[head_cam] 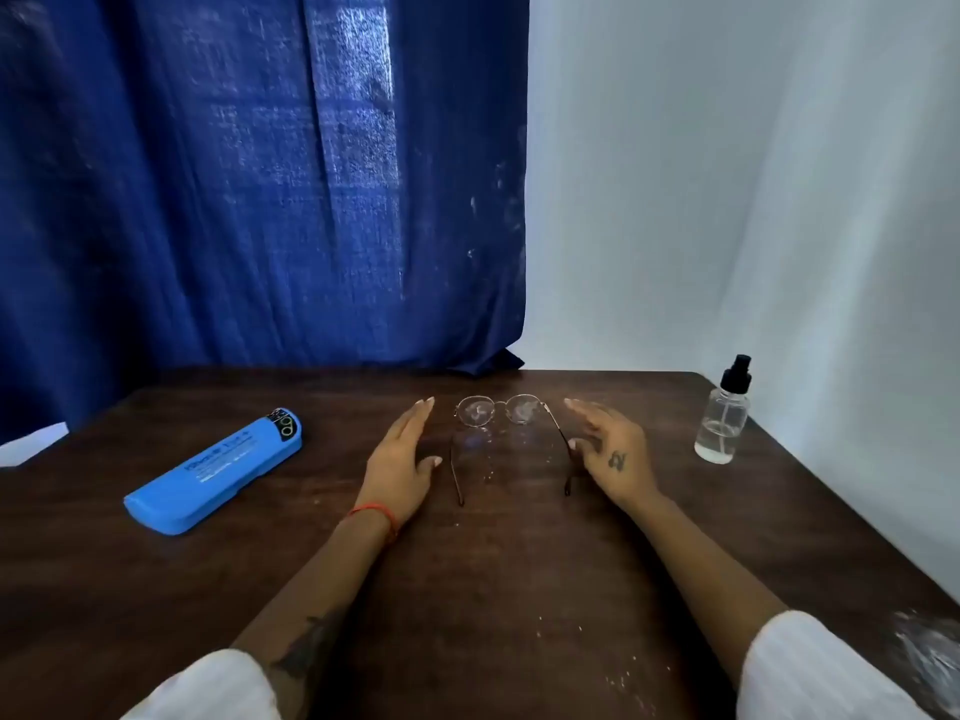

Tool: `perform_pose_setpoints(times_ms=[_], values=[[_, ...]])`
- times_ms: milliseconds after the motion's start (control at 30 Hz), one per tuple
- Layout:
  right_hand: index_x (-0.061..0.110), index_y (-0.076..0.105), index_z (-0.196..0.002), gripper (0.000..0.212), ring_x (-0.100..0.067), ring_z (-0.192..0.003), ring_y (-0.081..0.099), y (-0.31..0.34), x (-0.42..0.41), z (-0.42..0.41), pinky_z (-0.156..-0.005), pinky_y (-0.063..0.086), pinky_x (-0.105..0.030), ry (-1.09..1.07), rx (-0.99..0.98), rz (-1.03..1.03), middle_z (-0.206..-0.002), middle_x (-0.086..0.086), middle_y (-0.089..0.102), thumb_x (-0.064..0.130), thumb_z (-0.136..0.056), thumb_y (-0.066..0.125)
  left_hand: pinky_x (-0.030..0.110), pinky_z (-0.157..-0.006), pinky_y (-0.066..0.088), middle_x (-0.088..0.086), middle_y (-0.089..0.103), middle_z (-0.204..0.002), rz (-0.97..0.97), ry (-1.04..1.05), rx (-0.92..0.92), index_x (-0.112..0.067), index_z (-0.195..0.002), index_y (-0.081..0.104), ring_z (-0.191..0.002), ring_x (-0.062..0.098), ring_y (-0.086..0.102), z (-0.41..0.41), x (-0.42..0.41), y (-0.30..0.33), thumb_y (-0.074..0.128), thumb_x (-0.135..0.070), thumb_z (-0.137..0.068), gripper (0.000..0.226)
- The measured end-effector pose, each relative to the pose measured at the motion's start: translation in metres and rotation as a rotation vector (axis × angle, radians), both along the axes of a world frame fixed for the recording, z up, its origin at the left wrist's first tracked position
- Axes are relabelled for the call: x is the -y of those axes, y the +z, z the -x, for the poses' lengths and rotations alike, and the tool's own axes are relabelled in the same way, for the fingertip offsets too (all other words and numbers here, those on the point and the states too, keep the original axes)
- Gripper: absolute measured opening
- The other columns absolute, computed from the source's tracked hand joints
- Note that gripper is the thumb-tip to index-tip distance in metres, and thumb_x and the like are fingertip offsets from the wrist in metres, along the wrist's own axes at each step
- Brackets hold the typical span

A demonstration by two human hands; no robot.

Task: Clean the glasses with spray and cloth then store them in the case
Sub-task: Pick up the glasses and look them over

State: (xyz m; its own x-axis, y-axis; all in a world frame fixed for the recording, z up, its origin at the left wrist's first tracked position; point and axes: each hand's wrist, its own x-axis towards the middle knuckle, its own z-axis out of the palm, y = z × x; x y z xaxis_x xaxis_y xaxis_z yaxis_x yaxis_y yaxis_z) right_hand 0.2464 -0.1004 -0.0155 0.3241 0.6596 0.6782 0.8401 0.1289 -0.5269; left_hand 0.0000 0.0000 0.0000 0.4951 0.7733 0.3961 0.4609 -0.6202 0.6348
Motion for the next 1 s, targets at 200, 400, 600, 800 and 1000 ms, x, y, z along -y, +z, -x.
perform_pose_setpoints(times_ms=[200,400,600,800,1000], values=[[0.012,0.072,-0.101,0.035,-0.017,-0.100,0.065,0.001,-0.032,-0.012,-0.092,0.047,-0.023,0.035,0.116,-0.012,-0.106,-0.007,0.070,-0.008,-0.073,0.070,0.013,-0.106,0.018,0.003,0.049,-0.138,-0.229,-0.104,-0.028,-0.017,-0.130,0.050,-0.132,0.014,0.040,-0.027,-0.034,-0.008,0.059,-0.002,-0.083,0.050],[0.012,0.075,-0.090,0.027,-0.005,-0.086,0.067,0.005,-0.037,-0.010,-0.081,0.048,-0.010,0.054,0.086,-0.070,-0.091,0.004,0.072,-0.010,-0.073,0.069,0.016,-0.097,0.040,0.007,0.071,-0.105,-0.327,-0.078,0.146,-0.012,-0.098,0.071,-0.105,0.008,0.060,-0.033,-0.047,-0.010,0.064,0.001,-0.080,0.024],[0.011,0.074,-0.081,0.013,0.008,-0.077,0.062,0.012,-0.016,0.013,-0.071,0.043,-0.004,0.008,-0.134,-0.112,-0.084,0.007,0.071,-0.001,-0.077,0.069,0.019,-0.083,0.051,-0.003,0.072,-0.092,-0.132,-0.021,0.439,-0.015,-0.093,0.071,-0.086,0.004,0.065,-0.025,-0.015,0.000,0.068,-0.008,-0.079,0.016],[0.019,0.069,-0.086,0.024,-0.016,-0.069,0.069,0.020,0.039,0.029,-0.067,0.058,-0.027,0.102,-0.420,-0.077,-0.078,-0.004,0.071,-0.003,-0.081,0.065,0.028,-0.067,0.059,-0.002,0.070,-0.083,0.092,-0.083,0.559,-0.016,-0.094,0.069,-0.075,0.012,0.069,-0.010,0.040,0.008,0.068,-0.010,-0.078,0.017],[0.012,0.069,-0.087,0.019,-0.012,-0.063,0.066,0.022,0.098,0.048,-0.063,0.057,-0.023,0.091,-0.462,-0.033,-0.074,-0.006,0.069,-0.005,-0.081,0.065,0.028,-0.066,0.059,0.004,0.072,-0.081,0.168,-0.152,0.564,-0.009,-0.091,0.070,-0.073,0.014,0.070,0.008,0.088,0.004,0.070,-0.009,-0.077,0.015]])
